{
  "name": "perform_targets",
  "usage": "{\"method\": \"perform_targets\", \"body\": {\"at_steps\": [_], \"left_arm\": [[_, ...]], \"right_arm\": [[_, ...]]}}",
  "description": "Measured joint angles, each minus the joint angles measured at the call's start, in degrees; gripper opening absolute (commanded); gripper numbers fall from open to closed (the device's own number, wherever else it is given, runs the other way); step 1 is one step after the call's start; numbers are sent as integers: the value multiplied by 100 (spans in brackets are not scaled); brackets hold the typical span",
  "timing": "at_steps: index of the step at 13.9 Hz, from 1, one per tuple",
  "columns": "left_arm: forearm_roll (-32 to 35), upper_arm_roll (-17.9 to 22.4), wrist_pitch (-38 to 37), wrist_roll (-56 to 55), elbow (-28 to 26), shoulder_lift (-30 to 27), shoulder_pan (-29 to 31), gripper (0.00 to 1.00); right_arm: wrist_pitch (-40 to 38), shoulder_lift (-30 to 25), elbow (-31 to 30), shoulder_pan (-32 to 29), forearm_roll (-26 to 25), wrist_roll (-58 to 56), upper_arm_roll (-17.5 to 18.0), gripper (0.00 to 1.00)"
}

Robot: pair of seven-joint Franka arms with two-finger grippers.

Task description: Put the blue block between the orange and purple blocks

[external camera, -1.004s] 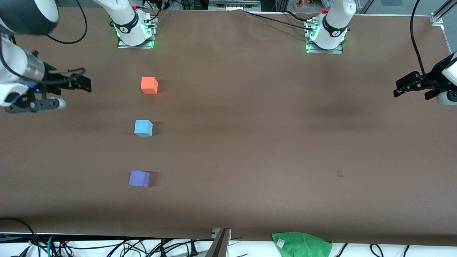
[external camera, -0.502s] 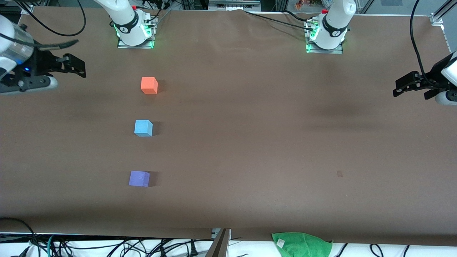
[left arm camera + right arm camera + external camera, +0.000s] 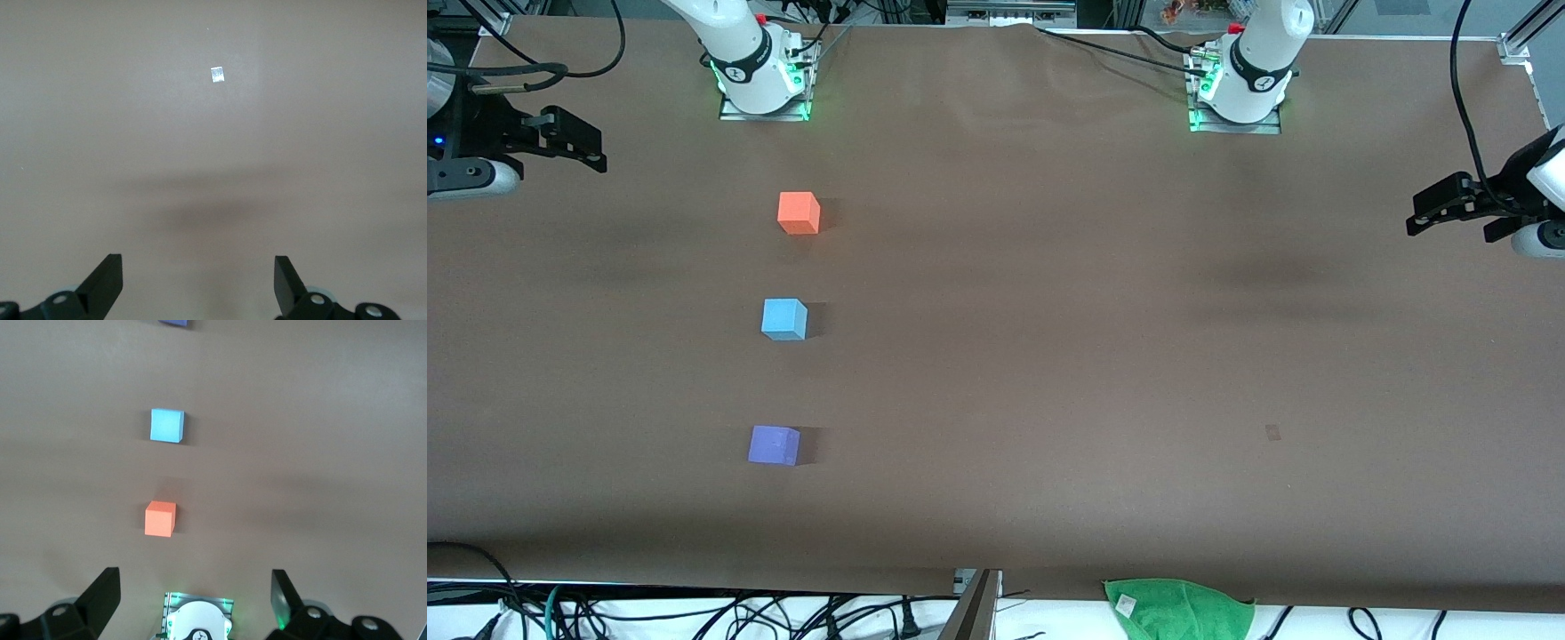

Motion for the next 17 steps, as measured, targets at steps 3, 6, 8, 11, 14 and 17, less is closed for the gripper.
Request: {"method": "perform_targets", "body": {"at_steps": [3, 6, 8, 11, 14, 17], "left_arm": [[0, -4, -16, 0, 14, 0, -1, 100], [0, -4, -24, 0, 16, 0, -1, 100], [0, -4, -30, 0, 17, 0, -1, 100], [134, -4, -35, 0, 19, 0, -1, 100], [157, -13, -42, 0, 19, 1, -27, 100], [160, -18, -42, 0, 19, 1, -38, 100]], "right_arm": [[-63, 0, -18, -48, 1, 0, 2, 100], [-113, 2, -22, -52, 4, 0, 5, 100], [-114, 31, -23, -52, 4, -1, 6, 100], [-110, 71, -23, -52, 4, -1, 15, 100], [-108, 72, -23, -50, 10, -1, 47, 100], [-87, 71, -23, -48, 12, -1, 52, 100]]}}
